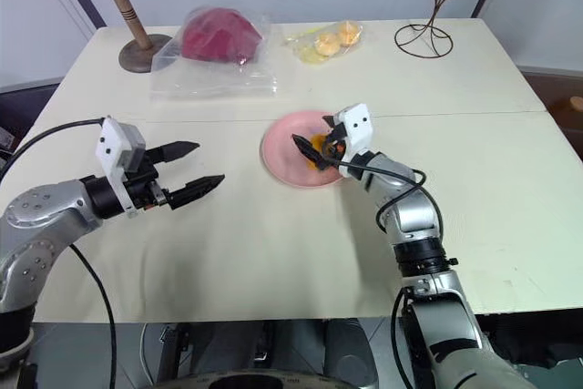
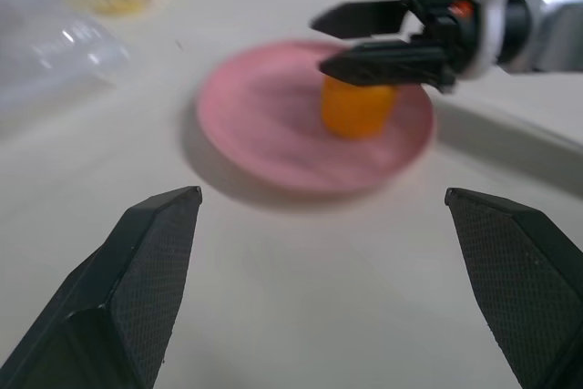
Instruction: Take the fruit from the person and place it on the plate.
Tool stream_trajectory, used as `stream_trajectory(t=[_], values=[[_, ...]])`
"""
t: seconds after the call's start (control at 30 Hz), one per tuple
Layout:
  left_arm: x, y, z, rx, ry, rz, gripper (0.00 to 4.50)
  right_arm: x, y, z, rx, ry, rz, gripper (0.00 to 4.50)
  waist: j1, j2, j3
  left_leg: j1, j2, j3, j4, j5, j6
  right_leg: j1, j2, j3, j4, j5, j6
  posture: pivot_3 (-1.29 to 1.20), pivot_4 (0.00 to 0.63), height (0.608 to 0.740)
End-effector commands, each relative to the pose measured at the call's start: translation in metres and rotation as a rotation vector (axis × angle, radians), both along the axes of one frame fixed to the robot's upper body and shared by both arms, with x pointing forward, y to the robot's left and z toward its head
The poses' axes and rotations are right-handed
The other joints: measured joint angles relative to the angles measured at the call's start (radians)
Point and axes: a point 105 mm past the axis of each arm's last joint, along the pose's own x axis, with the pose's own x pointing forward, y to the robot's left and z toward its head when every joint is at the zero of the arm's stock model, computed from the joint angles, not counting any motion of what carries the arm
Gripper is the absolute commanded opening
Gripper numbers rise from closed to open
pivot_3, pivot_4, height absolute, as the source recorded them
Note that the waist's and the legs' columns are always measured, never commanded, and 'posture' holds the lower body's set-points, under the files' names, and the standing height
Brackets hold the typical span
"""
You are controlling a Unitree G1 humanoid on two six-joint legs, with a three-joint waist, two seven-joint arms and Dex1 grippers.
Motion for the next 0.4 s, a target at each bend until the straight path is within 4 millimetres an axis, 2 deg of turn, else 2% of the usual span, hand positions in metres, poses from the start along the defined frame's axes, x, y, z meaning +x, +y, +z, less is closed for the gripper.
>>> stream_trajectory(t=[0.03, 0.1, 0.17, 0.3, 0.4], values=[[0.015, 0.03, 0.02, -0.052, -0.128, 0.184, 4.5, -0.001, -0.06, 0.063, 0.047, -0.166, -0.158, 4.49, 0.003, 0.0, 0.0, 0.0, 0.0, 0.0, 0.0, 0.0, 0.0, 0.0, 0.0, 0.0, 0.0, 0.0, 0.0, 0.0, 0.15, 0.74], [0.019, 0.042, 0.019, -0.064, -0.147, 0.255, 4.5, -0.004, -0.09, 0.07, 0.044, -0.176, -0.221, 4.49, 0.004, 0.0, 0.0, 0.0, 0.0, 0.0, 0.0, 0.0, 0.0, 0.001, 0.0, -0.001, 0.0, 0.0, 0.0, 0.0, 0.15, 0.74], [0.022, 0.054, 0.015, -0.084, -0.151, 0.329, 4.5, -0.009, -0.119, 0.065, 0.016, -0.155, -0.281, 4.49, 0.002, 0.0, 0.0, 0.0, 0.0, 0.0, 0.0, 0.0, 0.0, 0.001, 0.0, -0.001, -0.001, 0.0, 0.0, 0.0, 0.15, 0.74], [0.026, 0.074, 0.0, -0.1, -0.154, 0.455, 4.5, -0.016, -0.151, 0.045, -0.062, -0.105, -0.365, 4.49, -0.003, 0.0, 0.0, 0.0, 0.0, 0.001, 0.0, -0.002, 0.003, 0.001, 0.0, 0.0, -0.001, 0.0, 0.0, 0.0, 0.15, 0.74], [0.03, 0.086, -0.011, -0.084, -0.173, 0.539, 4.5, -0.019, -0.161, 0.025, -0.078, -0.073, -0.407, 4.49, -0.005, 0.0, 0.0, 0.001, 0.001, 0.002, 0.0, -0.002, 0.004, 0.001, 0.0, 0.0, 0.0, 0.0, 0.0, 0.0, 0.15, 0.74]])
